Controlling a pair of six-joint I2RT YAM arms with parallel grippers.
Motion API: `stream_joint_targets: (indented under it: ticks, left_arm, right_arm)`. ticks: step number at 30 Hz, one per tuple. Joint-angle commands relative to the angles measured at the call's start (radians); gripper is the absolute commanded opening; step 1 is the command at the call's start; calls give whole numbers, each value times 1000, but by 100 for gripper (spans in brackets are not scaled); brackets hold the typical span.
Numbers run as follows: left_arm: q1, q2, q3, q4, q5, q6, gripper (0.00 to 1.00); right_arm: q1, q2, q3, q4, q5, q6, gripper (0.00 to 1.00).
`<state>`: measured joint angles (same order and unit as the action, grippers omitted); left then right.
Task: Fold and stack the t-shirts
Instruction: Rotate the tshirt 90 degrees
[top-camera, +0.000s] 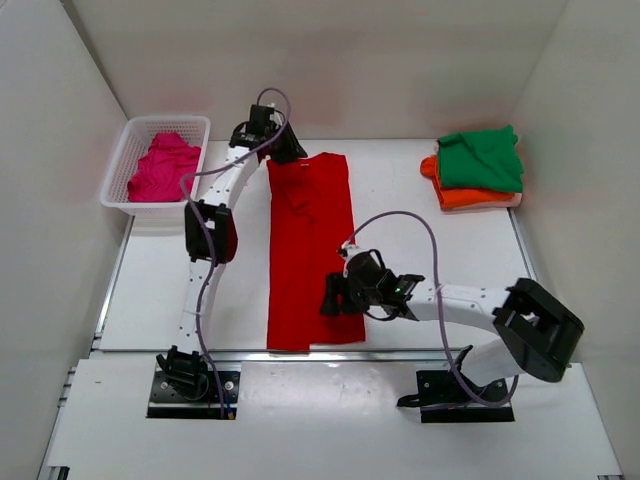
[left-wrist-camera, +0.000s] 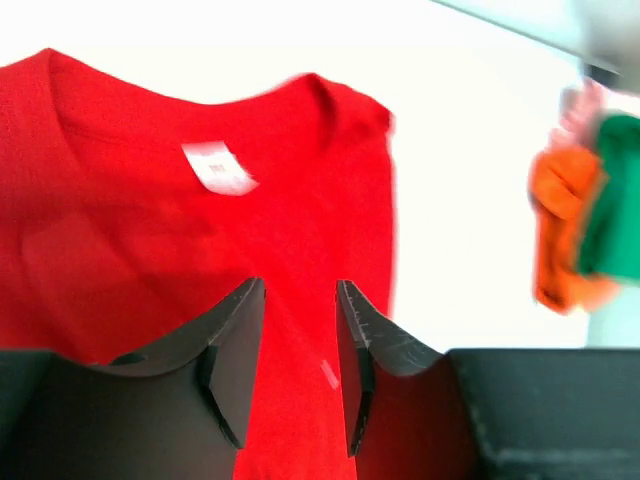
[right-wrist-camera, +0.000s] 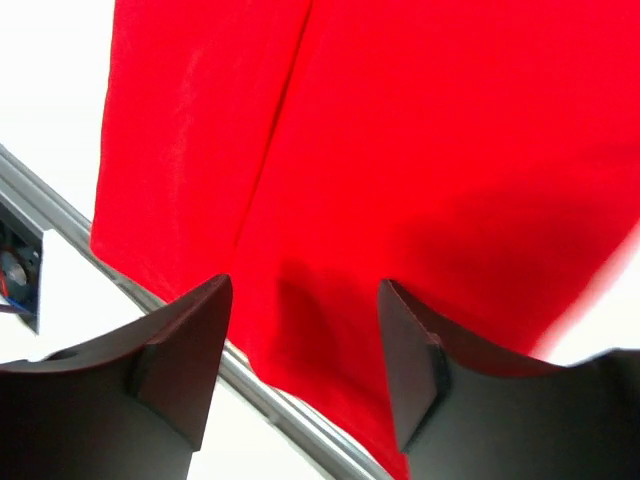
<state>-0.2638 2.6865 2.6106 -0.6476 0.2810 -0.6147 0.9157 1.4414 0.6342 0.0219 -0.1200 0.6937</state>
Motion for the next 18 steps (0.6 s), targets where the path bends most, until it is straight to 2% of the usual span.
stream_joint_targets:
  ticks: [1,3,5,6,7,9,10,12,16,18]
  left_arm:
    - [-35,-418,-111,-33,118,45,46]
    - [-69,-615,-365,-66,32,105,48]
    - [-112,-912,-864,39,-21,89,50]
    - [-118,-983,-1111,67,-28,48,50]
    - [-132,-1113,-1209,112,-35,35,51]
    - [-161,-1317,-1525,115,-106,17,51]
    - [-184,-1358,-1588,109,-126,16,51]
    - [-198,-1505,-1821,135,-157,-3,52]
    - [-270,-1652,-2047,103,-224,-37,51]
    - [-279,-1732,-2116,111,-207,-63,51]
  right_arm:
    - [-58,-131,44,-111,46,-154,58]
    - [-128,-183,47,-202,95,-189,64]
    - [-197,-234,33,-262,97,-178,70]
    - [-242,-261,6,-293,98,-174,72]
    - [-262,-278,-28,-321,100,-152,72]
    - [-270,-341,-69,-356,109,-134,72]
    - [-247,-361,-97,-379,115,-102,73]
    - [-212,-435,-140,-387,157,-45,72]
    - [-141,-510,-231,-366,160,85,70]
    - [-104,-512,-258,-352,175,125,67]
